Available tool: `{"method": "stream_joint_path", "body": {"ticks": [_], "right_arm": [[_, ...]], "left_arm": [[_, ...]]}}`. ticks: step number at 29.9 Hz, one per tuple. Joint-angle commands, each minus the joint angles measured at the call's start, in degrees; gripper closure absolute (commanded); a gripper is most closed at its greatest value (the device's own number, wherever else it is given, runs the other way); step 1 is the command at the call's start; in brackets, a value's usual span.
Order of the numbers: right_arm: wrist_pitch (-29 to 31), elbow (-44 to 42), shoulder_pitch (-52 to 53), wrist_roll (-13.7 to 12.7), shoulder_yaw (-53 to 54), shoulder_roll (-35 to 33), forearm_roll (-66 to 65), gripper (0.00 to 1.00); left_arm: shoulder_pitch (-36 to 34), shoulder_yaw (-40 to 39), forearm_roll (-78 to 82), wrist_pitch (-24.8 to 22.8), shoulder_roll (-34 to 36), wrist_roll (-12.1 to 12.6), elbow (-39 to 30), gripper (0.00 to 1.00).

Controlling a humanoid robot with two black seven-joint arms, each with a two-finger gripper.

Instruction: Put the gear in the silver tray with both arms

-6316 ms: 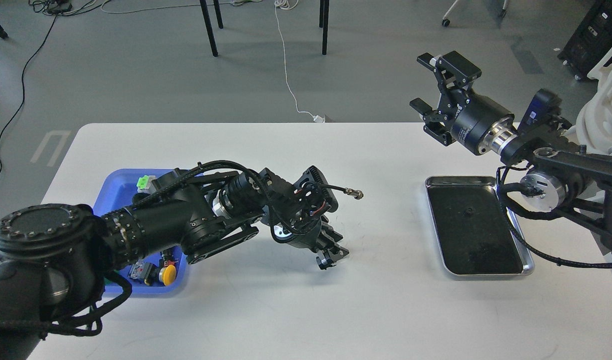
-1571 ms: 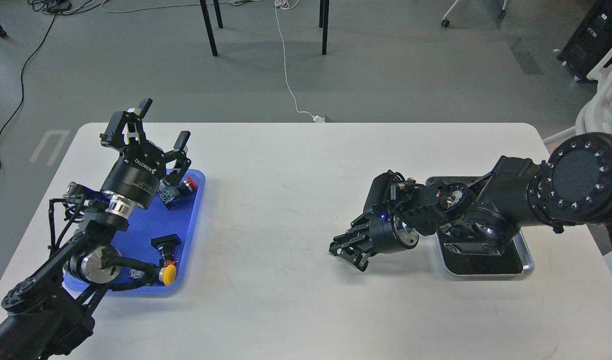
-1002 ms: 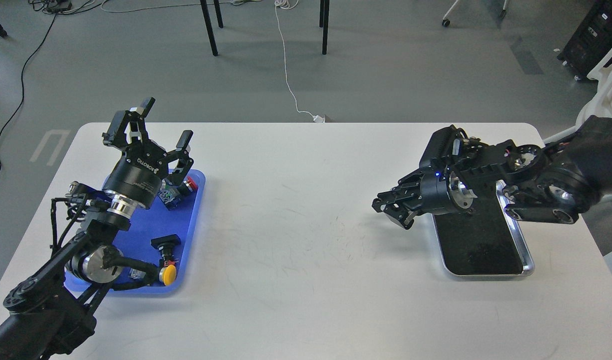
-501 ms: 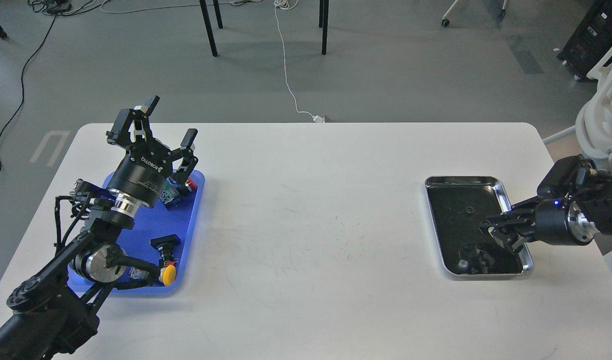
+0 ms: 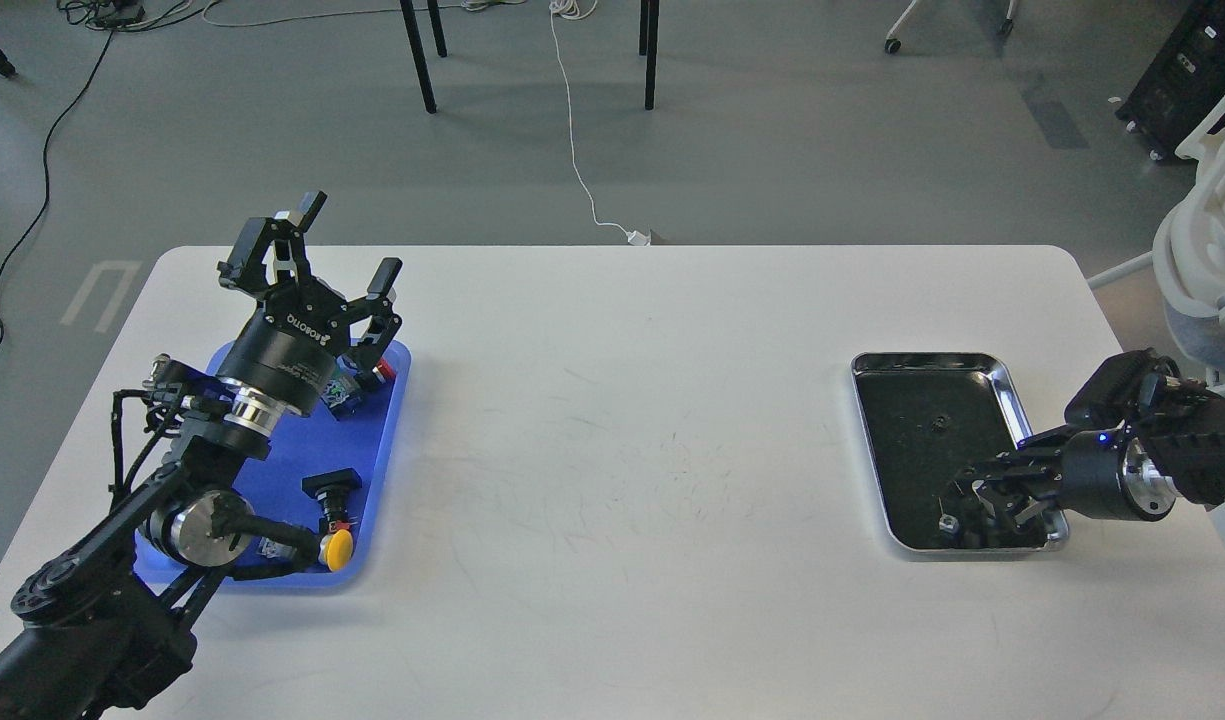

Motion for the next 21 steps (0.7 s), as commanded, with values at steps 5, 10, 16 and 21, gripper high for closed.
{"method": "stream_joint_path", "body": {"ticks": [5, 10, 16, 21], "right_arm": [[-0.64, 0.78, 0.03, -0.01, 1.08, -0.74, 0.1, 0.21], [-2.13, 1.83, 1.0, -0.01, 7.22, -3.72, 0.45, 0.05], [-1.87, 5.69, -2.33, -0.01, 26.1, -9.96, 7.72, 0.05], [-2.22, 9.3, -14.27, -0.01, 44.55, -9.8, 29.32, 0.05]], "left_arm": [[0.0, 0.01, 0.0, -0.03, 0.05, 0.0, 0.01, 0.02], [0.09, 0.01, 0.0, -0.03, 0.32, 0.0, 0.01, 0.02], [0.09, 0.1, 0.0, -0.03, 0.32, 0.0, 0.01, 0.02], [0.44, 0.19, 0.61, -0.03, -0.03, 0.0, 0.01, 0.02]]}}
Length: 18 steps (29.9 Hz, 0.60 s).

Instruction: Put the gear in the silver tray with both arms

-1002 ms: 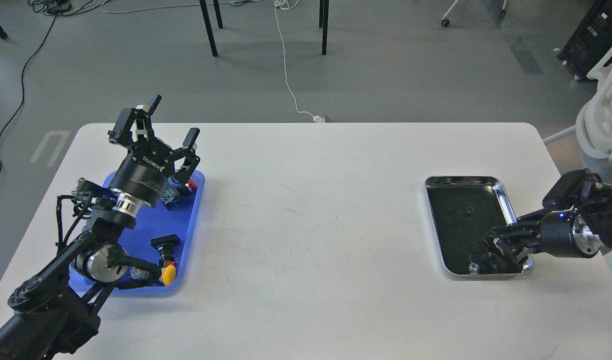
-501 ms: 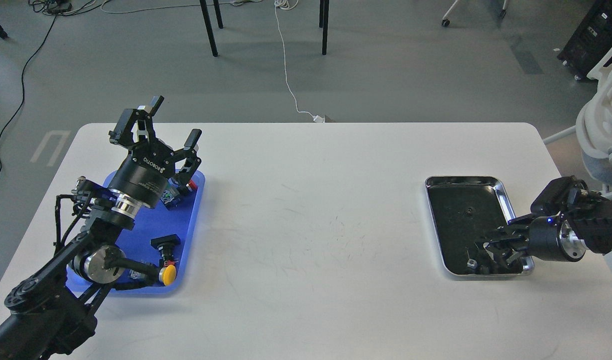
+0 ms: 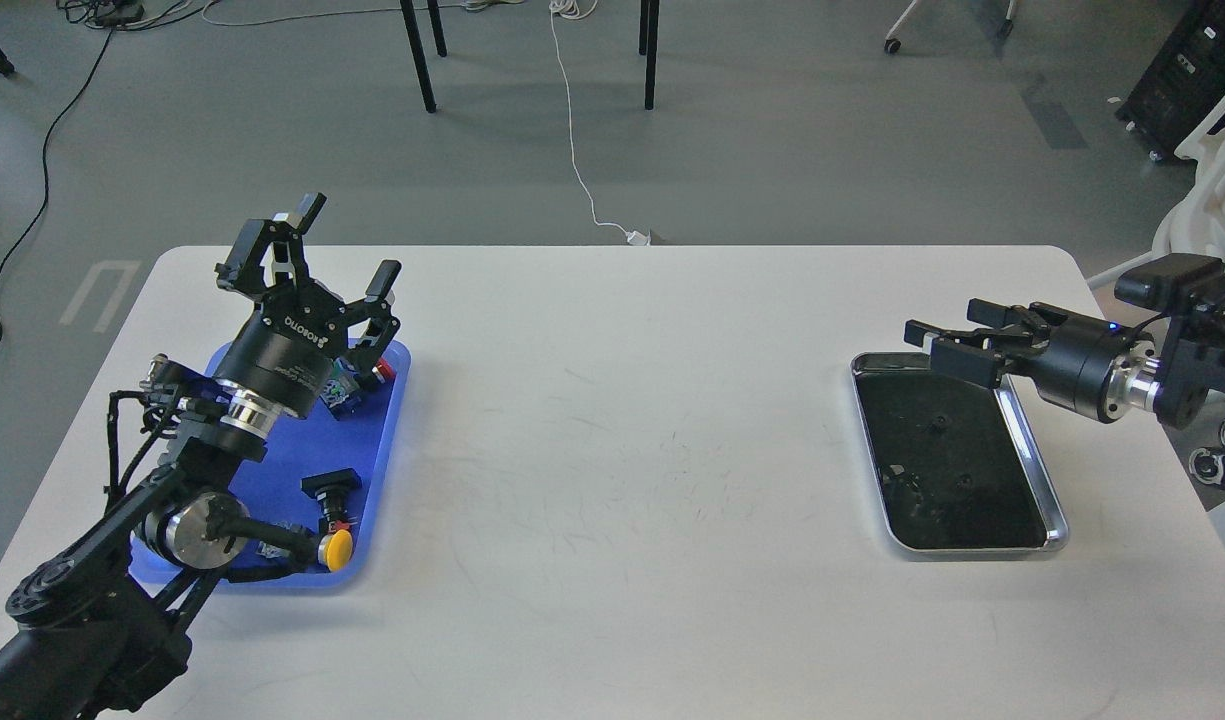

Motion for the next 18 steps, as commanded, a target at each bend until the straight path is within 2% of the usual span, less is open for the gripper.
{"method": "stream_joint_path", "body": {"ticks": [1, 4, 8, 11, 15, 18], "right_arm": [[-0.22, 2.18, -9.19, 0.01, 14.54, 0.85, 15.94, 0.05], [-0.22, 3.15, -18.07, 0.01, 27.11, 3.83, 27.81, 0.05], [0.48, 3.15, -26.16, 0.01, 40.04, 7.7, 37.48, 0.05], [2.14, 3.5, -29.86, 0.01, 44.45, 9.82, 45.39, 0.03], [10.57, 3.24, -31.63, 0.01, 46.39, 11.23, 50.77, 0.03], [14.44, 2.98, -31.72, 0.01, 46.39, 11.23, 51.4, 0.01]], "left_arm": [[0.3, 0.07, 1.21, 0.21, -0.48, 0.0, 0.0, 0.02], [0.65, 0.16, 5.86, 0.73, -0.92, 0.0, 0.0, 0.02], [0.83, 0.16, 8.95, 2.75, -2.5, 0.0, 0.09, 0.02], [1.26, 0.16, 9.3, 4.34, -3.3, 0.0, 0.27, 0.02], [3.11, 0.25, 9.66, 4.69, -3.47, 0.0, 0.53, 0.02], [3.29, 0.16, 10.01, 4.69, -3.47, 0.0, 0.53, 0.02]]}}
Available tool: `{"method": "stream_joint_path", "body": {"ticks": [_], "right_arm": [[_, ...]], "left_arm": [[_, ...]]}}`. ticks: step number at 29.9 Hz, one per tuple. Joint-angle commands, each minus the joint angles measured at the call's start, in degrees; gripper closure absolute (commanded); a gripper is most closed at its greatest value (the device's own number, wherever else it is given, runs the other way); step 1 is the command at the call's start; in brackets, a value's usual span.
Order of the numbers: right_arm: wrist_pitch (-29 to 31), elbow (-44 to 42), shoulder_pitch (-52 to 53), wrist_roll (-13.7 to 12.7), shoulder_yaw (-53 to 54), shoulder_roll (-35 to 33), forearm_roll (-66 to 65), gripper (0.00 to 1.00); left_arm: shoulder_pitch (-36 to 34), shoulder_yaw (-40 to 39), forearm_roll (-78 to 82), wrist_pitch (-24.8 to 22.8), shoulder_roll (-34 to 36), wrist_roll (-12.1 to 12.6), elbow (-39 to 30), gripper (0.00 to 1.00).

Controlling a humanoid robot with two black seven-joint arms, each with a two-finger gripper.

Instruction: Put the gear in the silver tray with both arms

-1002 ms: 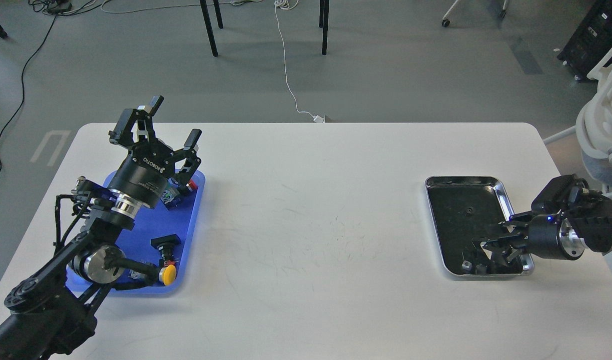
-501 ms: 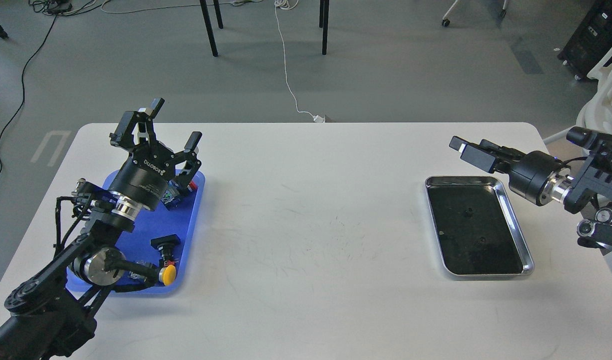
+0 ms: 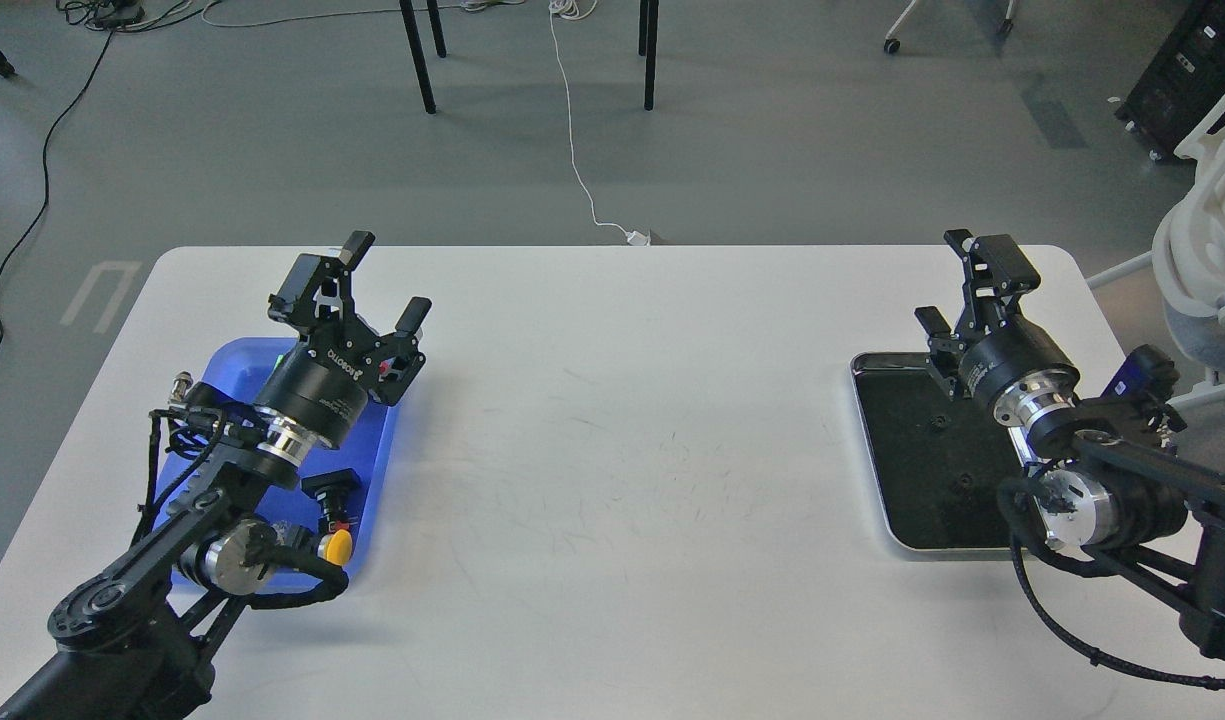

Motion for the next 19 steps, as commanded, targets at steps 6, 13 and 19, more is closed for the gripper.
{"method": "stream_joint_path", "body": {"ticks": [6, 13, 19], "right_arm": [[14.12, -0.24, -0.4, 0.01, -0.21, -1.72, 0.38, 0.01], [21.52, -0.16, -0.49, 0.01, 0.04, -3.31, -3.48, 0.01], [20.02, -0.07, -0.93, 0.01, 1.37, -3.57, -3.4, 0.01]], "left_arm": [[0.5, -0.27, -0.27, -0.33, -0.29, 0.0, -0.26, 0.02], [0.5, -1.5, 0.09, 0.02, -2.22, 8.56, -0.26, 0.02], [0.5, -3.17, -0.26, -0.33, -2.49, 9.37, -0.26, 0.02]]}}
